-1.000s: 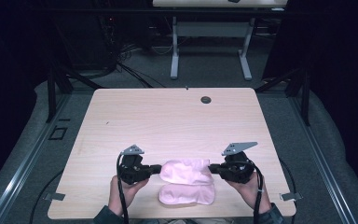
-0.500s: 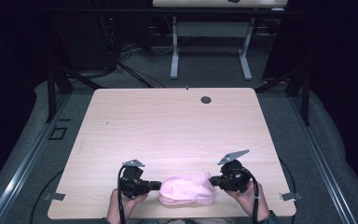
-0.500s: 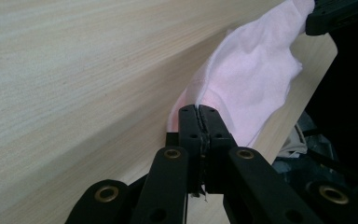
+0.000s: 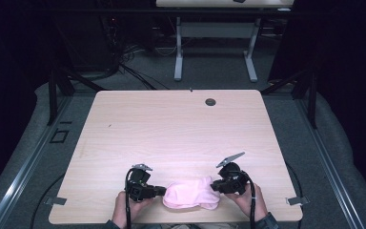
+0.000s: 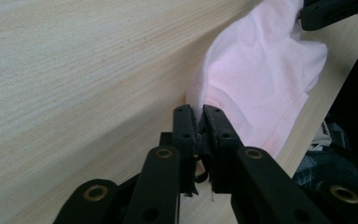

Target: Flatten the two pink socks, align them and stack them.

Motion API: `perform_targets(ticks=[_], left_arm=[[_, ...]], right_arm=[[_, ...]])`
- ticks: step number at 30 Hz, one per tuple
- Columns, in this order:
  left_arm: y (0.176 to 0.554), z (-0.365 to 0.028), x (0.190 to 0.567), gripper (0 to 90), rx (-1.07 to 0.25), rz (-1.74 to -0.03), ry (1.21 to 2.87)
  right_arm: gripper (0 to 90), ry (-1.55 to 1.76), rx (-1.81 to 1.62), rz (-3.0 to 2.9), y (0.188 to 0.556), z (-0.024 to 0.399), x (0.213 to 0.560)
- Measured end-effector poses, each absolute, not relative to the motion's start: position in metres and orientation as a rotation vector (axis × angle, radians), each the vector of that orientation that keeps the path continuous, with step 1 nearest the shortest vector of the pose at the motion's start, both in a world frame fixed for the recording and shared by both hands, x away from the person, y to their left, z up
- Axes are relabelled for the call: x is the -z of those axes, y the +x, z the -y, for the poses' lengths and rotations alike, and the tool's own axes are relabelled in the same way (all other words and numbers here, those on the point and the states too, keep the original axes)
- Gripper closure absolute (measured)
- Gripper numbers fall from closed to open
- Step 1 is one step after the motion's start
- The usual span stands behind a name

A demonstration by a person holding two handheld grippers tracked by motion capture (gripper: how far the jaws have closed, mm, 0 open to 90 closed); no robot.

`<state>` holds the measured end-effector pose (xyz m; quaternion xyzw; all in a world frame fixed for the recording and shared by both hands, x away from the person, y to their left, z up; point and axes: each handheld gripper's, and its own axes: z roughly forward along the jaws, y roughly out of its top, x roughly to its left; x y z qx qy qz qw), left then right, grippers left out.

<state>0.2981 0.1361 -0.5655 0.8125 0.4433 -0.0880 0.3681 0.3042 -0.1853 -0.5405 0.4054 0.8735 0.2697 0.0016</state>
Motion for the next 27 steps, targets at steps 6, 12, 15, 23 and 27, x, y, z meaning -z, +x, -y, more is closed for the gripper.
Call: perform_targets(ticks=[6, 12, 15, 23, 27], left_arm=[[0.296, -0.132, 0.564, 83.4, 0.188, -1.121, 2.119], [0.294, -0.13, 0.558, 87.8, 0.161, -1.087, 2.136], [0.293, -0.131, 0.553, 88.1, 0.164, -1.079, 2.12], [0.295, -0.132, 0.556, 88.0, 0.174, -1.086, 2.113], [0.294, -0.132, 0.558, 87.9, 0.18, -1.085, 2.119]], right_arm=[[85.1, 1.261, -0.875, -2.732, 0.304, 0.191, 0.548], [90.0, 1.241, -0.914, -2.703, 0.297, 0.193, 0.537], [90.0, 1.218, -0.906, -2.702, 0.293, 0.193, 0.53], [69.6, 1.19, -0.932, -2.697, 0.296, 0.19, 0.537], [67.3, 1.207, -0.922, -2.727, 0.303, 0.189, 0.552]])
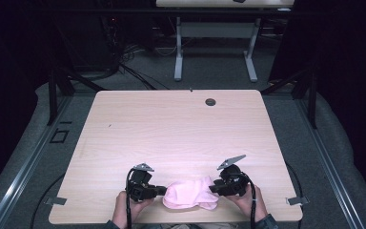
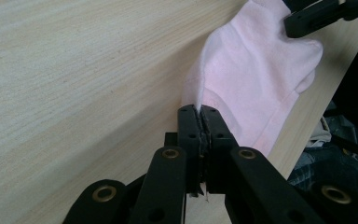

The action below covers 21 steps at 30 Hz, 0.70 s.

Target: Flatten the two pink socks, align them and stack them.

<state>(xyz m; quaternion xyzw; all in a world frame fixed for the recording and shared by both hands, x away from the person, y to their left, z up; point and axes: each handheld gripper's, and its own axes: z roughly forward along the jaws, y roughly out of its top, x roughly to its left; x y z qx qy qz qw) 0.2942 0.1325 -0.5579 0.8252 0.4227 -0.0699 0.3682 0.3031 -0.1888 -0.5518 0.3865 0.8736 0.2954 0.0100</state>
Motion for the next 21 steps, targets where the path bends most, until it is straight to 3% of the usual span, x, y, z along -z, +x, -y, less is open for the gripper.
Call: perform_targets(ticks=[5, 21], left_arm=[[0.294, -0.132, 0.558, 87.9, 0.183, -1.081, 2.107], [0.29, -0.132, 0.542, 87.9, 0.18, -1.039, 2.085]], right_arm=[[83.5, 1.213, -0.934, -2.723, 0.303, 0.191, 0.555], [84.5, 1.189, -0.945, -2.681, 0.281, 0.194, 0.509]])
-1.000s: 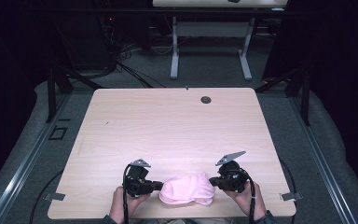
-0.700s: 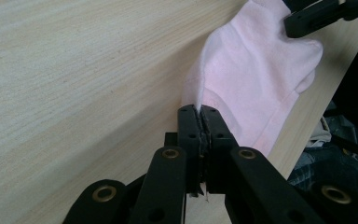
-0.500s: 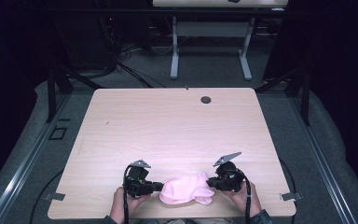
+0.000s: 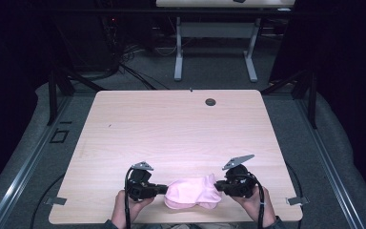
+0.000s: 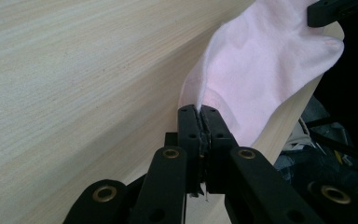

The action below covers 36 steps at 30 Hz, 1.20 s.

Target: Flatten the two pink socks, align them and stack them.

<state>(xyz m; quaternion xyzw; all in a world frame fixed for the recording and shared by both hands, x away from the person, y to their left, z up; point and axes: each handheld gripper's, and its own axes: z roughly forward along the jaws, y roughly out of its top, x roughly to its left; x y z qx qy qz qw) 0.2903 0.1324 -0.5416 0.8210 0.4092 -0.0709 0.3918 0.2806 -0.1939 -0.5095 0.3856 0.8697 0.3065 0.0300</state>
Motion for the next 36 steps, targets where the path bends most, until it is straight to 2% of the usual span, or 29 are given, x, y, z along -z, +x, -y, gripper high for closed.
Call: perform_targets(ticks=[4, 12, 26, 30, 32, 36], left_arm=[[0.29, -0.133, 0.543, 87.4, 0.201, -1.041, 2.097], [0.294, -0.135, 0.556, 84.0, 0.249, -1.067, 2.128], [0.292, -0.132, 0.559, 75.5, 0.189, -1.075, 2.188], [0.292, -0.132, 0.56, 70.9, 0.173, -1.078, 2.2], [0.292, -0.132, 0.56, 69.5, 0.163, -1.082, 2.204], [0.293, -0.133, 0.557, 53.7, 0.128, -1.076, 2.191]], right_arm=[[84.6, 1.193, -0.946, -2.71, 0.28, 0.192, 0.51], [84.4, 1.225, -0.896, -2.767, 0.283, 0.186, 0.532], [78.0, 1.159, -0.84, -2.679, 0.288, 0.185, 0.551], [72.4, 1.159, -0.826, -2.676, 0.289, 0.185, 0.555], [64.9, 1.147, -0.806, -2.676, 0.289, 0.185, 0.556], [56.2, 1.171, -0.866, -2.653, 0.288, 0.189, 0.552]])
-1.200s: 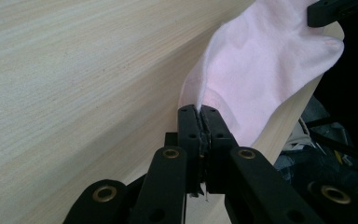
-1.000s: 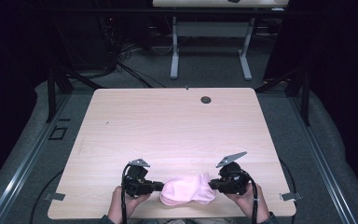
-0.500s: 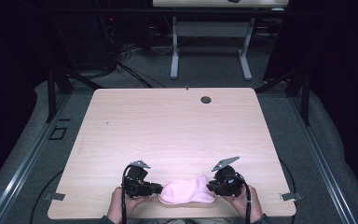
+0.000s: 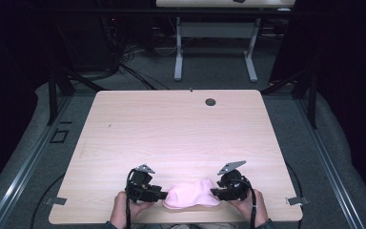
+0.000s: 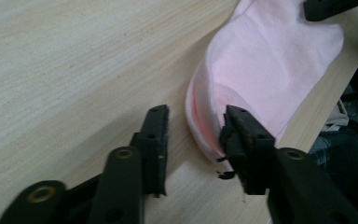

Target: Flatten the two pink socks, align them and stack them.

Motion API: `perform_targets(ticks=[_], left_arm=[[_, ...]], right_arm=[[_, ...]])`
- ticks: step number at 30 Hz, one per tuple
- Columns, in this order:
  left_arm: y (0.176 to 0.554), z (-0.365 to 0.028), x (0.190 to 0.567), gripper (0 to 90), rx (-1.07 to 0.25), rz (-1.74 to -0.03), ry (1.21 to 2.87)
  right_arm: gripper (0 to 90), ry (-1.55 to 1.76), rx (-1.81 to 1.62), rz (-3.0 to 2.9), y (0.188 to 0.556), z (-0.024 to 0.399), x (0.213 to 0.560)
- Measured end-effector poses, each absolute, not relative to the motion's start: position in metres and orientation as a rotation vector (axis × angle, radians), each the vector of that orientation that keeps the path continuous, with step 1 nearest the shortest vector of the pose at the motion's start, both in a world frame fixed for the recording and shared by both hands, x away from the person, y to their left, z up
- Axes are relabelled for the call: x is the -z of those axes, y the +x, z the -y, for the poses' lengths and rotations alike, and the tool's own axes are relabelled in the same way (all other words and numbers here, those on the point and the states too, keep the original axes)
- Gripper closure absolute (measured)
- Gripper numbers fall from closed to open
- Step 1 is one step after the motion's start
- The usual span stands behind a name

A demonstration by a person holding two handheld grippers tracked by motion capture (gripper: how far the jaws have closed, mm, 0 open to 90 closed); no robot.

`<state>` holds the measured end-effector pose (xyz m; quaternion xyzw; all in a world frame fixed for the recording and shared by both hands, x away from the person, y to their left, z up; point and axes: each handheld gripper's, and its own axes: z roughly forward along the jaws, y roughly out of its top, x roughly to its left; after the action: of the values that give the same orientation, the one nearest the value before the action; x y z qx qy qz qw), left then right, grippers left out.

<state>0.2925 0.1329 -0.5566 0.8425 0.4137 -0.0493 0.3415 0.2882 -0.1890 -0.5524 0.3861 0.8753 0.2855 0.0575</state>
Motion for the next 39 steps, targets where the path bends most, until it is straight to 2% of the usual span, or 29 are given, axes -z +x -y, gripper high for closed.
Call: perform_targets(ticks=[5, 8, 11, 19, 27, 39], left_arm=[[0.292, -0.138, 0.55, 34.9, 0.071, -1.067, 2.165], [0.292, -0.143, 0.546, 26.8, 0.004, -1.079, 2.149], [0.293, -0.15, 0.542, 19.9, -0.067, -1.094, 2.151], [0.292, -0.172, 0.538, 8.0, -0.235, -1.156, 2.14], [0.293, -0.202, 0.55, 0.5, -0.338, -1.253, 2.114], [0.3, -0.233, 0.583, 0.1, -0.459, -1.385, 2.089]], right_arm=[[42.8, 1.19, -0.913, -2.62, 0.287, 0.196, 0.543], [32.7, 1.197, -0.937, -2.578, 0.285, 0.201, 0.538], [21.9, 1.215, -0.964, -2.533, 0.284, 0.208, 0.533], [5.4, 1.258, -0.995, -2.422, 0.279, 0.231, 0.527], [0.0, 1.349, -0.972, -2.315, 0.278, 0.259, 0.533], [0.0, 1.495, -0.868, -2.217, 0.286, 0.3, 0.568]])
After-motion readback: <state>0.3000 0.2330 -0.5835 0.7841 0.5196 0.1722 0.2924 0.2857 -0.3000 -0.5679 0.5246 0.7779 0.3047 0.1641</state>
